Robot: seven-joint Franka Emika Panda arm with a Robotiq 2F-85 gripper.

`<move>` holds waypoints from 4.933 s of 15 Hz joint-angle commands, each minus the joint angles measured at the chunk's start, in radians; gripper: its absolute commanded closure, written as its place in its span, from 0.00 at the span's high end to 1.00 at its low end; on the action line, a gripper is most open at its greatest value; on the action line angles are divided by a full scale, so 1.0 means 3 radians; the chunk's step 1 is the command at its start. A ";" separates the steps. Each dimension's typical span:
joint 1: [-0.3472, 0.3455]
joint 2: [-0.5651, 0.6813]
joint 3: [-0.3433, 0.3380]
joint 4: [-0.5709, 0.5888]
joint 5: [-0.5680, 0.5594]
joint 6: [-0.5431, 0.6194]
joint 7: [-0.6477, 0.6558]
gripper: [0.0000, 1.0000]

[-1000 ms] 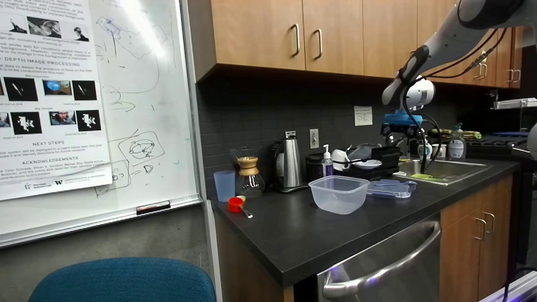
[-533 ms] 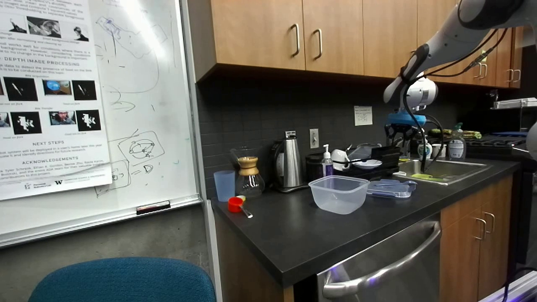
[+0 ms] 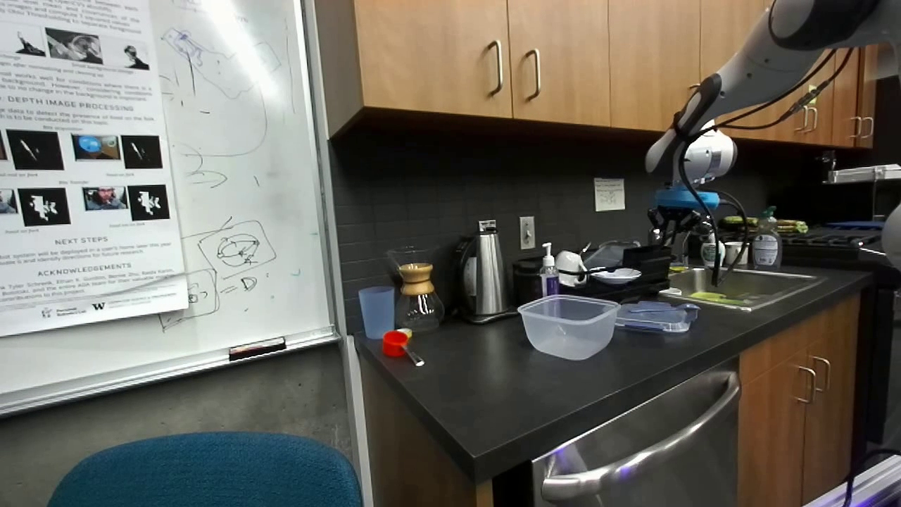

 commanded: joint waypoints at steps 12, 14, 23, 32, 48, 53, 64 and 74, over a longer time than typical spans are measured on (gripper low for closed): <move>-0.0123 0.0005 0.0028 -0.0004 -0.0051 0.0186 -0.0722 0.14; -0.0143 -0.0012 0.0045 -0.0010 0.0010 0.0164 -0.0806 0.00; -0.0182 -0.0015 0.0183 -0.0033 0.0355 0.0035 -0.1272 0.42; -0.0236 -0.0041 0.0343 -0.0033 0.0646 -0.0246 -0.2044 0.44; -0.0344 0.0009 0.0275 0.0027 0.0634 -0.0190 -0.2192 0.94; -0.0368 0.0072 0.0288 0.0084 0.0675 -0.0210 -0.2232 1.00; -0.0356 0.0250 0.0302 0.0388 0.0574 -0.0255 -0.2132 0.71; -0.0353 0.0299 0.0295 0.0430 0.0524 -0.0255 -0.2087 0.01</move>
